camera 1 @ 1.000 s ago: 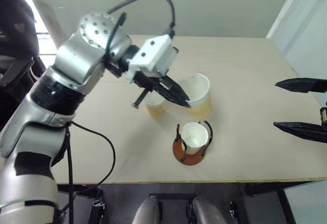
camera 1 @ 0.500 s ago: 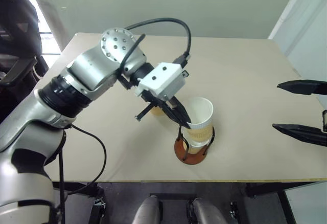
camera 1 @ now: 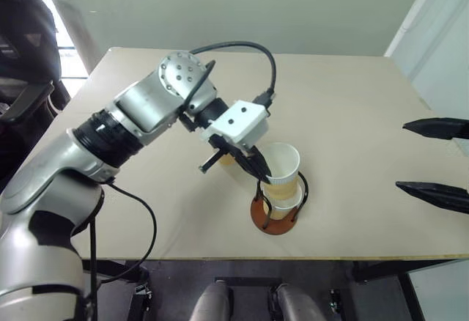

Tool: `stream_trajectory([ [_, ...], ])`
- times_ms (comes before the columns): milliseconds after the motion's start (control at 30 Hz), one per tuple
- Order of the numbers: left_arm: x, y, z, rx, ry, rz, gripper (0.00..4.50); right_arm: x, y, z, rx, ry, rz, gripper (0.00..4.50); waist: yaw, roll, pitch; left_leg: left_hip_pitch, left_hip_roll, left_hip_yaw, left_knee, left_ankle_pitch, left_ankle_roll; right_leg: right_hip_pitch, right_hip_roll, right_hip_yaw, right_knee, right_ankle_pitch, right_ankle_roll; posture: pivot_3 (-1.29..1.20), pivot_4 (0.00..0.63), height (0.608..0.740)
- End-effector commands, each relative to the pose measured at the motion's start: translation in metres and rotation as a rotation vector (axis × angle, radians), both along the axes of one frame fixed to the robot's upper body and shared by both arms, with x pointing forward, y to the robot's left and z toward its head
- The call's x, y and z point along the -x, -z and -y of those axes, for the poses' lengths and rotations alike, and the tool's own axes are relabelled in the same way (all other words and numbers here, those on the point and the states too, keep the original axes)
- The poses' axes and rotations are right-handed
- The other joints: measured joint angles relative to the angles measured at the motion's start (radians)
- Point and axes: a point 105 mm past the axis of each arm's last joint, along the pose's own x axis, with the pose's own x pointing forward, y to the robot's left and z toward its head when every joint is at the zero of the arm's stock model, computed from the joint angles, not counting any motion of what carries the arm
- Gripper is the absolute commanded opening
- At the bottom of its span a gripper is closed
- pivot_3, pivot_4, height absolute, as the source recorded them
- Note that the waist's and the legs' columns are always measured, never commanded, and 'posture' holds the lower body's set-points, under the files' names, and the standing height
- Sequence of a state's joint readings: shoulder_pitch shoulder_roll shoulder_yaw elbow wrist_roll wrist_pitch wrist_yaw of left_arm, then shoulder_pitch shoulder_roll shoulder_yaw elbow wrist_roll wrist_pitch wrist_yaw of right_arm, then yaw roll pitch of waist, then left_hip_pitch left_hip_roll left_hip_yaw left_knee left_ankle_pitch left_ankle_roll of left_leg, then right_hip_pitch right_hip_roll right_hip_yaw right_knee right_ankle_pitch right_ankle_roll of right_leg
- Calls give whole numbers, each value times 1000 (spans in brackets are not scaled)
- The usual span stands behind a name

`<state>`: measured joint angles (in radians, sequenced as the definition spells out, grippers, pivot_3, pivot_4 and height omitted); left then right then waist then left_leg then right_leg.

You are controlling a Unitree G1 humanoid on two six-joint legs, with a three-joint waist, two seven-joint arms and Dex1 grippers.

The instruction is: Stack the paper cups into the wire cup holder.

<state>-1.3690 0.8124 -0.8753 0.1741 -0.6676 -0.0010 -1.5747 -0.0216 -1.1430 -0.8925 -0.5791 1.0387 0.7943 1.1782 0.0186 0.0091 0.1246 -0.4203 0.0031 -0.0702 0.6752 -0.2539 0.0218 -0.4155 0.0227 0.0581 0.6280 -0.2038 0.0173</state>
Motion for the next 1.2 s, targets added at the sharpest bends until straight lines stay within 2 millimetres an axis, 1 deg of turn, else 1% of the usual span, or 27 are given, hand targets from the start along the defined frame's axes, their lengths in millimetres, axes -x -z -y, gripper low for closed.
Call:
stream_trajectory([
  [33, -1, -7, 0, -19, 33, 37, 31, 6, -7, -1, 1, 7, 43, 4500, 0, 0, 0, 0, 0, 0, 0, 0, 0, 0, 0, 0, 0, 0, 0, 0, 150, 740],
  [167, -6, -6, 2, -8, 11, 23, 31, 5, -6, -1, 5, 17, 43, 4500, 1, 0, 0, 0, 0, 0, 0, 0, 0, 0, 0, 0, 0, 0, 1, 0, 150, 740],
  [300, -6, -5, 3, -4, 5, -1, 31, 4, -4, -2, 6, 22, 43, 4500, 2, 0, 0, 0, -1, 0, 1, 0, 0, 0, 0, 0, 0, 0, 1, 0, 150, 740],
  [400, -5, -5, 3, -1, 4, -4, 547, 4, -3, -2, 8, 24, 42, 4500, 2, 0, 0, 0, -1, 0, 1, 0, 1, 0, 0, 0, 0, 0, 2, 0, 150, 740],
  [500, -5, -5, 3, 1, 4, -3, 1525, 3, -3, -1, 11, 28, 41, 4500, 2, 0, 0, 0, -1, 0, 1, 0, 1, 0, 0, 0, 0, 0, 2, 0, 150, 740],
  [567, -5, -6, 2, 1, 4, -2, 2315, 3, -3, -1, 11, 28, 41, 4500, 2, 0, 0, 0, -1, 0, 1, 0, 1, 0, 0, 1, 0, -1, 2, 0, 150, 740],
  [667, -6, -7, 2, 3, 1, 9, 3368, 2, -3, -1, 11, 27, 41, 4500, 2, 0, 0, 0, -1, 0, 1, 0, 1, 0, 0, 1, 0, -1, 2, 0, 150, 740],
  [733, -9, -10, 2, 15, -18, 20, 4058, 1, -3, -1, 11, 25, 41, 4500, 2, 0, 0, 0, -1, 0, 1, 0, 1, 0, 0, 1, 0, -1, 2, 0, 150, 740],
  [767, -15, -15, 2, 32, -47, 32, 4428, 0, -3, -1, 11, 23, 41, 4500, 2, 0, 0, 0, -1, 0, 1, 0, 1, 0, 0, 1, 0, -1, 3, 0, 150, 740],
  [833, -28, -24, -2, 74, -112, 68, 4472, -1, -3, -2, 11, 20, 44, 4500, 2, 0, 0, -1, -1, 0, 1, 0, 1, 0, 0, 1, 0, -1, 3, 0, 150, 740],
  [867, -37, -29, -7, 100, -178, 84, 4472, -1, -3, -1, 12, 20, 45, 4500, 2, 0, 0, -1, -1, 0, 2, 0, 1, 1, 0, 1, 0, -1, 3, 0, 150, 740],
  [900, -45, -32, -13, 116, -237, 93, 4472, -2, -3, -1, 13, 19, 45, 4500, 2, 0, 0, -1, -1, 0, 2, 0, 1, 1, 0, 1, 1, -1, 3, 0, 150, 740],
  [967, -56, -33, -36, 120, -334, 90, 4472, -3, -2, 0, 18, 20, 43, 4500, 0, 1, 0, 0, -1, 0, 2, 0, 1, 0, 0, 1, 1, -1, 3, 0, 150, 740],
  [1033, -64, -26, -55, 105, -415, 88, 4472, -3, -1, -1, 19, 15, 40, 4500, -6, 4, -2, 0, -1, 0, 2, -1, 2, 0, 0, 1, 1, -1, 3, 0, 150, 740],
  [1100, -74, -14, -69, 79, -484, 114, 4472, -4, 1, -1, 25, 12, 38, 4500, -5, 5, -2, 0, -1, 0, 2, -1, 2, 0, 0, 1, 1, -1, 3, 0, 150, 740],
  [1200, -77, 1, -72, 73, -517, 88, 4472, -6, 3, -2, 28, 8, 38, 4500, 1, 5, -1, 0, -1, 0, 3, -1, 2, 0, 0, 1, 1, -1, 3, 0, 150, 740],
])
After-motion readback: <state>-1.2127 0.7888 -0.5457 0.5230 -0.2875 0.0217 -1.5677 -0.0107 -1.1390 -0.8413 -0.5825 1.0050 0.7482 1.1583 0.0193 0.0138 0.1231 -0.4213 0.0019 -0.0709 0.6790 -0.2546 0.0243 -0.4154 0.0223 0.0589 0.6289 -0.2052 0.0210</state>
